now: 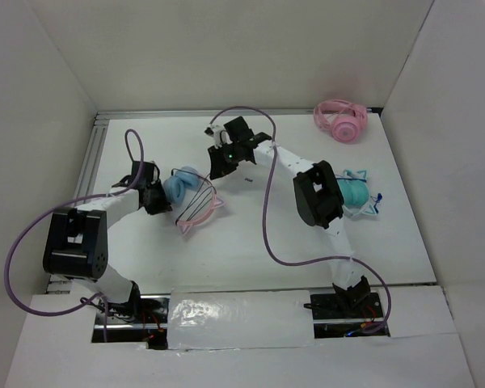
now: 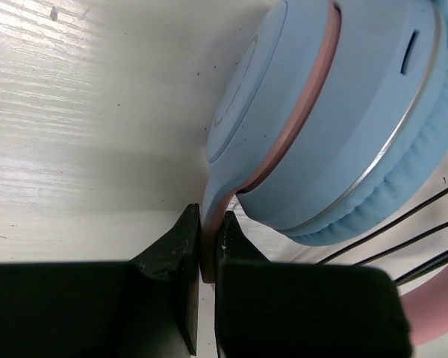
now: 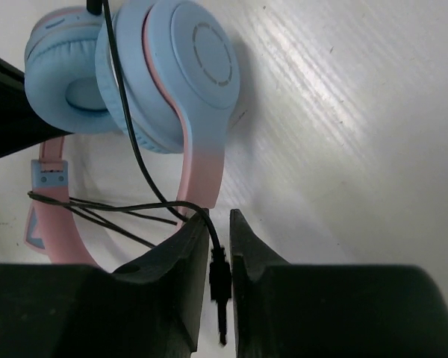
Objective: Wrap the headphones
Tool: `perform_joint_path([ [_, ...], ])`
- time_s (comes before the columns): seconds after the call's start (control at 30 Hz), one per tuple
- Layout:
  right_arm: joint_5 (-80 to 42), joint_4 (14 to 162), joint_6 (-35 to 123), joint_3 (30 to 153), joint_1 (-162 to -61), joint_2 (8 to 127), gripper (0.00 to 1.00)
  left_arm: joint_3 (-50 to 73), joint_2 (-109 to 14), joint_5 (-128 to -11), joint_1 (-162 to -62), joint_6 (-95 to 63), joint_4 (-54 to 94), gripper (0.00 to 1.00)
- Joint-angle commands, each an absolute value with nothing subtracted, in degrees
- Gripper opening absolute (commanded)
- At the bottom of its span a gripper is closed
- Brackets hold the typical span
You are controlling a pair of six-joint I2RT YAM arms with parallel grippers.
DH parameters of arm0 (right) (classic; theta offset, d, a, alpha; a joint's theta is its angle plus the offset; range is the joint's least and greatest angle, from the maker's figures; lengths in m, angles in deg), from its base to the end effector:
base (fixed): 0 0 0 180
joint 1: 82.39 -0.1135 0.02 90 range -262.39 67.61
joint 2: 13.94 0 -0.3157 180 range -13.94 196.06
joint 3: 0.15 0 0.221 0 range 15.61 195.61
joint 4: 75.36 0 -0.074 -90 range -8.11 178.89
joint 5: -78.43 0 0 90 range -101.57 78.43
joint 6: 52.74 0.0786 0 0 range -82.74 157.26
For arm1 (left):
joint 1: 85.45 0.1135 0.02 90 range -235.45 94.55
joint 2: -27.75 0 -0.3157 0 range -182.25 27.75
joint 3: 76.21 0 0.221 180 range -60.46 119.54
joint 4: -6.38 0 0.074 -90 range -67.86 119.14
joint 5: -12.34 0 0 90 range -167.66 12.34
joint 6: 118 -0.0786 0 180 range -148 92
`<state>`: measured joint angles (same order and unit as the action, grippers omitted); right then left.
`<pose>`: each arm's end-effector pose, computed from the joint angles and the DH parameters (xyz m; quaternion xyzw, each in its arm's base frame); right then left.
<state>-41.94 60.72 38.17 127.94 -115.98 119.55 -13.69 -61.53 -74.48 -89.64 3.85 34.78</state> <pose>0.4360 0.3372 0.2142 -0.3420 0.8427 0.3340 0.2475 0.2994 -0.0263 0.2045 -0.2199 0.9281 -0.1178 0.2764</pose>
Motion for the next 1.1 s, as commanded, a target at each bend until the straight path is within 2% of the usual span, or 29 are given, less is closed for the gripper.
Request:
perform_joint_path([
  [0.0,-38.8,60.3,37.1,132.5,-114.6,120.9,0.25,-12.0,-62.8,-74.9,-89.5,1.7,41.7,0.00],
  [0.2,-41.0,60.5,40.4,131.3,-112.8,120.8,0.30,-10.7,-63.1,-75.8,-89.8,2.8,44.0,0.00],
  [0.27,-41.1,58.7,40.7,131.7,-112.5,121.7,0.30,-9.6,-63.2,-77.4,-91.1,3.7,46.0,0.04],
  [0.3,-41.1,58.1,40.7,131.6,-112.5,121.8,0.30,-9.1,-63.2,-77.4,-91.5,4.1,46.8,0.07],
  [0.33,-41.7,57.6,40.5,131.2,-112.4,121.7,0.29,-8.6,-63.2,-79.9,-92.7,5.3,48.5,0.18],
  [0.47,-41.9,60.5,41.5,125.5,-112.5,118.7,0.28,-5.4,-64.3,-84.2,-95.8,8.2,52.7,0.36],
  [0.57,-41.5,62.3,42.2,120.5,-112.5,116.3,0.29,-3.6,-65.4,-86.9,-97.6,11.2,55.4,0.43],
  [0.67,-40.2,62.0,42.9,119.9,-112.4,116.1,0.30,-3.1,-65.8,-87.6,-97.9,12.8,56.7,0.45],
  [0.77,-39.8,61.4,43.2,120.0,-112.2,116.3,0.36,-2.9,-65.0,-87.6,-98.5,13.7,57.7,0.52],
  [0.9,-38.4,63.4,44.1,117.1,-112.2,113.4,0.42,-2.7,-60.8,-87.6,-99.0,14.3,58.6,0.56],
  [1.0,-36.9,65.2,44.4,113.9,-112.2,110.4,0.50,-2.4,-56.9,-87.6,-99.3,14.0,59.4,0.60],
  [1.07,-34.9,65.5,44.4,111.9,-112.2,108.8,0.59,-1.9,-54.8,-87.9,-99.4,14.3,60.6,0.65],
])
